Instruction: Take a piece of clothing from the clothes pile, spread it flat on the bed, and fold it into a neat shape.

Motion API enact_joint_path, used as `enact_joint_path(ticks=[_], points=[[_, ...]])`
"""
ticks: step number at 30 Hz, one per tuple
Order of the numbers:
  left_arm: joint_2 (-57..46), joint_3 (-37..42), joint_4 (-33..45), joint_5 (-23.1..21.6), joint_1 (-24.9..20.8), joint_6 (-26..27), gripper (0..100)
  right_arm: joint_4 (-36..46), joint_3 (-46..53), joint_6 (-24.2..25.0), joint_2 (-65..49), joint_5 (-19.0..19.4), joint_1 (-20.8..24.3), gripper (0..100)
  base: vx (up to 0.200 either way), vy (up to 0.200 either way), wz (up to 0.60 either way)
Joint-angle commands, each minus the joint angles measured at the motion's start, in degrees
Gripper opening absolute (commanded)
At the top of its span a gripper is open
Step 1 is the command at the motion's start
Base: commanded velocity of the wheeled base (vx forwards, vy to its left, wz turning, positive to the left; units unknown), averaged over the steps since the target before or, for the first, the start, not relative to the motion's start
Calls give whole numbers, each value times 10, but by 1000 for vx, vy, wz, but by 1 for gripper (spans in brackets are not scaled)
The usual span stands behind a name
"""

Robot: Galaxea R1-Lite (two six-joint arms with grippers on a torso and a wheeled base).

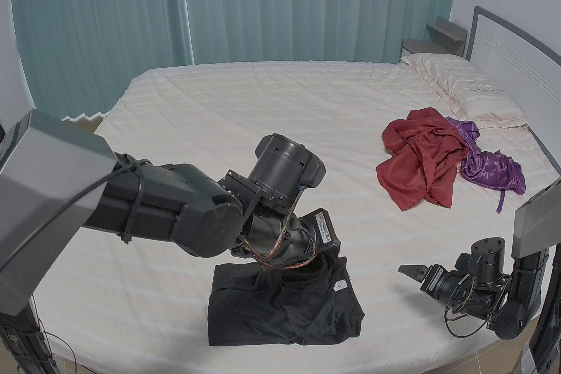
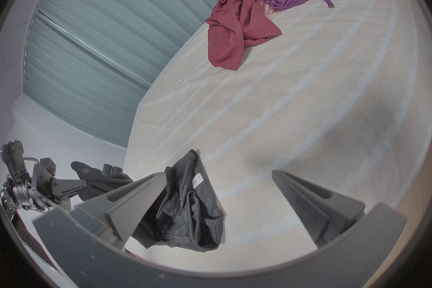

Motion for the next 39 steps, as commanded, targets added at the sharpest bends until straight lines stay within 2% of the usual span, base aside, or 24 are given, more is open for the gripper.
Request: enact_joint_path(ticks=[1, 3, 7, 11, 13, 15, 22, 27, 29, 34, 38, 39], points=[[1, 5, 0, 0, 0, -1, 100, -5, 2, 0, 1, 0, 0, 100, 0, 0, 0], [1, 5, 0, 1, 0, -2, 100, -5, 2, 0, 1, 0, 0, 100, 0, 0, 0], [0, 12, 5, 12, 0, -45, 100, -5, 2, 1, 2, 1, 0, 100, 0, 0, 0], [-23, 58, 1, 6, 12, -58, 100, -5, 3, 1, 1, 1, 0, 100, 0, 0, 0], [-67, 132, -5, -9, 42, -59, 100, -5, 3, 1, 2, 4, 0, 100, 0, 0, 0], [-96, 184, -17, -22, 54, -64, 100, -5, 3, 2, 3, 4, 2, 100, 0, 0, 0], [-175, 390, -131, -72, 99, -89, 100, -5, 0, -3, 0, 8, 18, 100, -143, 0, 0], [-171, 429, -152, -91, 122, -106, 100, -5, -11, -10, 5, 8, 33, 100, -40, 0, 0], [-171, 447, -153, -117, 143, -111, 100, -4, -30, -40, 14, 7, 48, 100, 0, 0, 0], [-168, 451, -154, -125, 163, -112, 100, 1, -74, -123, 37, 7, 56, 100, 0, 0, 0], [-169, 453, -154, -140, 180, -112, 100, 58, -124, -149, 33, 2, 83, 100, 0, 0, 0], [-169, 458, -155, -155, 190, -112, 100, 96, -153, -157, 29, 0, 95, 100, 0, 0, 0]])
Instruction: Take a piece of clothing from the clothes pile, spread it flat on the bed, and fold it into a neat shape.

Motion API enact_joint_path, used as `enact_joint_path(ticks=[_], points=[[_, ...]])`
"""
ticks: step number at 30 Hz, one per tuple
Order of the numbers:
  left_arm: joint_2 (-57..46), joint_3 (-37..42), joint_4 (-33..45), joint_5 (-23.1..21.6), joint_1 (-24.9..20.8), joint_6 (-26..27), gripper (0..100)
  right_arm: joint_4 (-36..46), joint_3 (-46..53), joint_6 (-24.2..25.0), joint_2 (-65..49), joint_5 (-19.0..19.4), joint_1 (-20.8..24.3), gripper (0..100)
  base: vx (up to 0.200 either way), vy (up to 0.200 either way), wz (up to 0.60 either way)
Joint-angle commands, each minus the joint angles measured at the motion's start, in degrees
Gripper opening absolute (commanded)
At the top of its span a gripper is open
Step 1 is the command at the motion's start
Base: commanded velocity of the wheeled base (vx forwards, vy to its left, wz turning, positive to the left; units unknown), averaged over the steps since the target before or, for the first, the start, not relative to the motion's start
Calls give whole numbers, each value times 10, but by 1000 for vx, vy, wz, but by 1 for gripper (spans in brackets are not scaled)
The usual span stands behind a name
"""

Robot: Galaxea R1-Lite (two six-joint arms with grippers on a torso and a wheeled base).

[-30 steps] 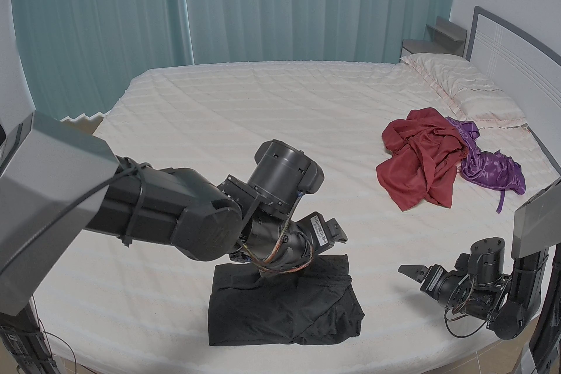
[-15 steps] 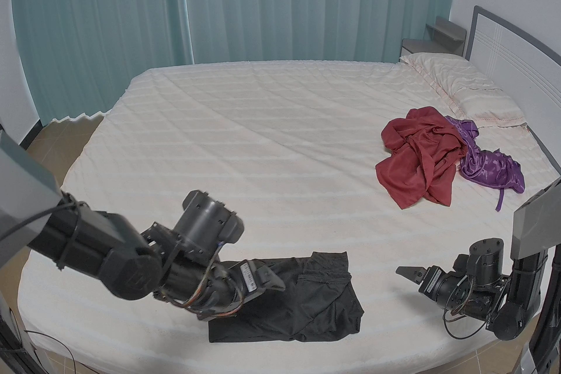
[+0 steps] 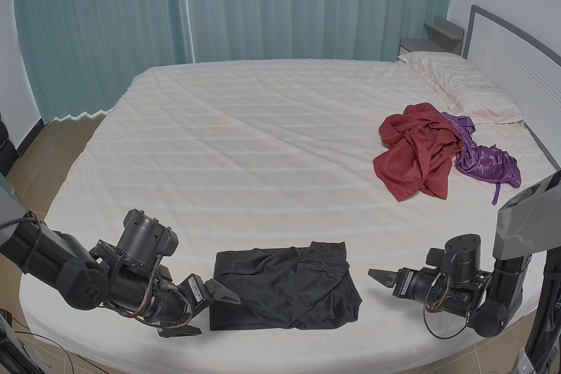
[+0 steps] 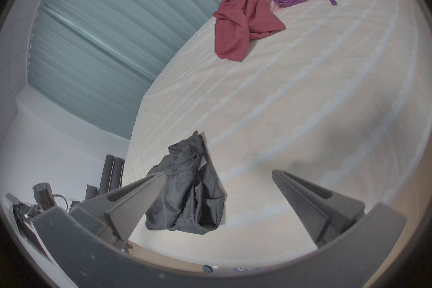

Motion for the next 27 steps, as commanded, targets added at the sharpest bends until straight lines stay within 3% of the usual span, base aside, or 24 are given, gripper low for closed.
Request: enact_joint_path(ticks=[1, 4, 11, 18, 27], points=[[-6, 14, -2, -36, 40, 0, 100, 83, -85, -26, 3, -6, 42, 100, 0, 0, 0], [-14, 28, -2, -84, 87, 6, 100, 184, -167, -37, 7, -24, 69, 100, 0, 133, 0], [-12, 47, -25, -91, 104, 9, 100, 315, -273, -72, 3, -41, 105, 100, 0, 200, 0], [-10, 79, -84, -91, 103, 9, 100, 351, -327, -106, 20, -42, 124, 100, 0, 57, 0], [-9, 94, -108, -86, 100, 11, 100, 424, -398, -203, 62, -57, 111, 100, 0, 0, 0]])
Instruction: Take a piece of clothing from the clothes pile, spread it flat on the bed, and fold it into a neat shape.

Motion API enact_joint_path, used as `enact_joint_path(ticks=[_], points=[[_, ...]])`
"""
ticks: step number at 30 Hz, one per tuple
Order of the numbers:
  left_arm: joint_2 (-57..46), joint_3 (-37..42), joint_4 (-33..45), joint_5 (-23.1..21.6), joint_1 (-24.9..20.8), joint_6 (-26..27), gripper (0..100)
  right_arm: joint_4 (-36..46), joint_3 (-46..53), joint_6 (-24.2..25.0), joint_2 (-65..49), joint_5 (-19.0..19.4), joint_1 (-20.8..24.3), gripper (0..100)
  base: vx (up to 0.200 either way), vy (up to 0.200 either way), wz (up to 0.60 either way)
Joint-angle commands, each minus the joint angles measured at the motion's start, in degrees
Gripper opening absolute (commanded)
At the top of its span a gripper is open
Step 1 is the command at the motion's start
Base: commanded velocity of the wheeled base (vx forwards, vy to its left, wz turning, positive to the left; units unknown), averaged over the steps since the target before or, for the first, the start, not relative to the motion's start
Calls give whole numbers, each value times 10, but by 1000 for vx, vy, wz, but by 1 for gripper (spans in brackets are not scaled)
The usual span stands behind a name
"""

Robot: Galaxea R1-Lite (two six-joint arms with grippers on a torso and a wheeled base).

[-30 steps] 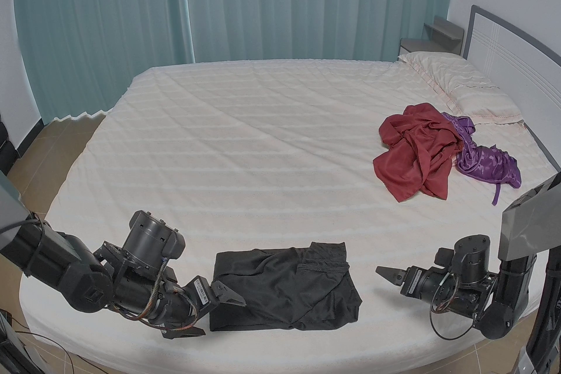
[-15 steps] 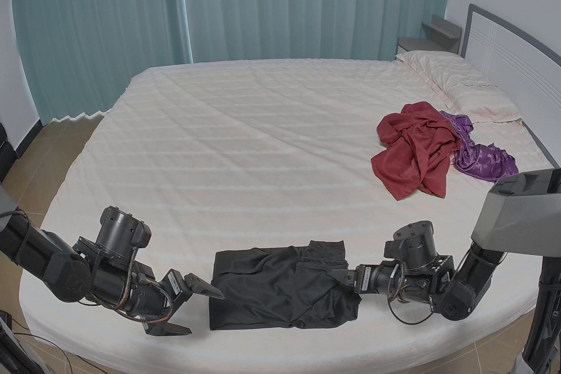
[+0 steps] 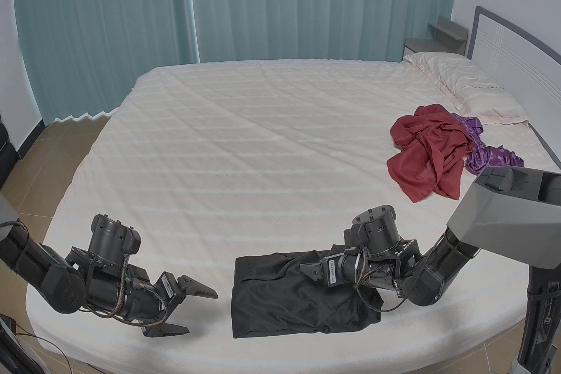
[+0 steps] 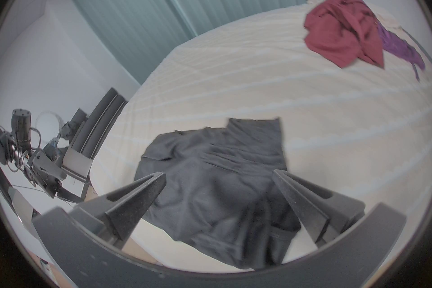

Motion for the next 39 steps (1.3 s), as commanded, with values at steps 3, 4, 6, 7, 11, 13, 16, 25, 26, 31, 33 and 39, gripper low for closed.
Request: enact_joint_path(ticks=[3, 4, 6, 7, 11, 13, 16, 25, 26, 31, 33, 39], points=[[2, 9, -1, 1, -2, 9, 100, 15, -23, -50, 42, -21, -4, 100, 0, 0, 0], [2, 9, -1, 1, -2, 17, 100, 15, -24, -59, 46, -25, -4, 100, 0, 0, 0], [2, 13, -1, 1, -2, 29, 100, 14, -31, -69, 59, -31, -4, 100, 0, 0, 0], [2, 15, -1, 1, -2, 30, 100, 14, -36, -70, 66, -34, -4, 100, 0, 0, 0], [2, 16, -3, 1, -2, 31, 100, 13, -37, -70, 71, -42, -4, 0, 0, 0, 0], [2, 16, -5, 1, -2, 31, 100, 11, -32, -70, 61, -53, -6, 0, 0, 0, 0], [2, 16, -6, 1, -2, 31, 100, 14, -28, -70, 52, -58, -7, 0, 0, 0, 0], [3, 16, -6, 1, -2, 32, 100, 7, 99, -62, -37, -58, -31, 0, 0, 0, 0], [3, 16, -6, 1, -2, 32, 100, 4, 113, -60, -47, -58, -32, 0, 0, 0, 0], [6, 16, -6, 1, -2, 32, 100, -29, 176, -48, -72, -58, -33, 0, 0, 0, 0], [6, 16, -6, 1, -2, 32, 100, -46, 201, -46, -71, -58, -33, 0, 0, 0, 0], [6, 16, -6, 1, -2, 32, 100, -85, 258, -45, -61, -54, -37, 0, 0, 0, 0]])
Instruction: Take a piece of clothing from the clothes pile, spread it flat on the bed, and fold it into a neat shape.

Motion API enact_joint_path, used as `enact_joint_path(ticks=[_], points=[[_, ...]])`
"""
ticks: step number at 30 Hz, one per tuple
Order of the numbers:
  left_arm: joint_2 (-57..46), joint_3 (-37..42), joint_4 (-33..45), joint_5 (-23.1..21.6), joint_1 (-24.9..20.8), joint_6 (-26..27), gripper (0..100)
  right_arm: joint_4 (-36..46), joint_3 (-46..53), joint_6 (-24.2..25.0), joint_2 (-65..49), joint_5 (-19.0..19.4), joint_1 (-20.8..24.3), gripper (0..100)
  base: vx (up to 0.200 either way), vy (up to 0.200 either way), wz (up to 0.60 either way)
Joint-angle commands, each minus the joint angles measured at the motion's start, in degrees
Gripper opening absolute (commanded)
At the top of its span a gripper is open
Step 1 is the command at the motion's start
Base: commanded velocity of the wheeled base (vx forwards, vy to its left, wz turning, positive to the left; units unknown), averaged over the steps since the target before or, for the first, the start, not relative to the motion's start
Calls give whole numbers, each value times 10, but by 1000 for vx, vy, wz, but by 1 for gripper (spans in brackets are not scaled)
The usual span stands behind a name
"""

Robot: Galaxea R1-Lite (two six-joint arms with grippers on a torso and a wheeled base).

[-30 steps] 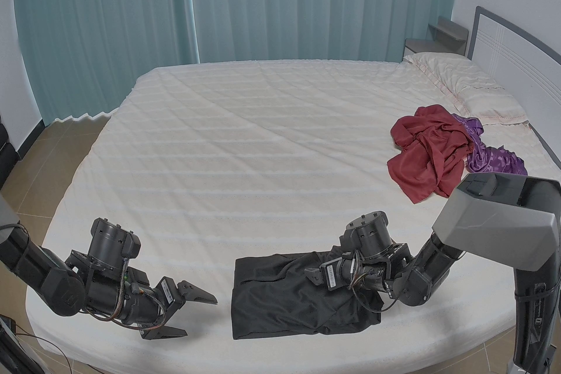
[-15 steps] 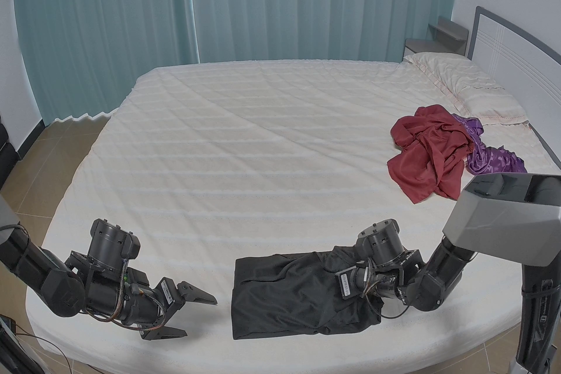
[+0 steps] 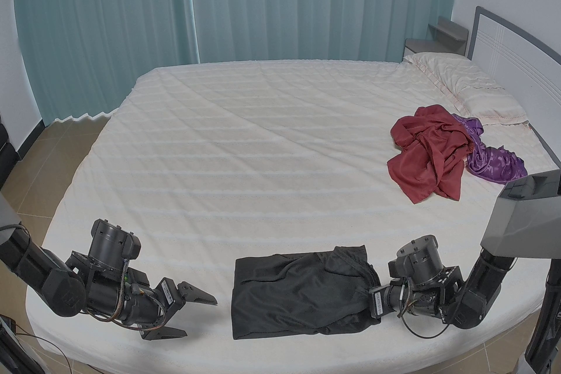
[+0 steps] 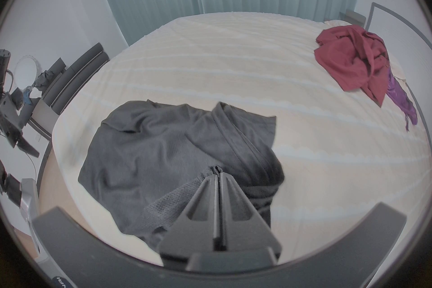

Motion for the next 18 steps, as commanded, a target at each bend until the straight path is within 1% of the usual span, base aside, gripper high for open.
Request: enact_joint_path(ticks=[1, 10, 11, 15, 18], points=[[2, 0, 0, 0, 0, 0, 100, -19, 46, 1, -1, 2, -5, 0, 0, 0, 0], [3, 0, 0, 0, 0, 0, 100, -20, 69, 1, 5, 3, -13, 0, 0, 0, 0], [3, 0, 0, 0, 0, 0, 100, -20, 70, 1, 9, 3, -14, 100, 0, 0, 0], [3, 0, 0, 0, 0, 0, 100, -22, 82, 1, 2, 4, -15, 100, 0, 0, 0], [3, 0, 0, 0, 0, 0, 100, -40, 84, 1, -12, 5, -29, 100, 0, 0, 0]])
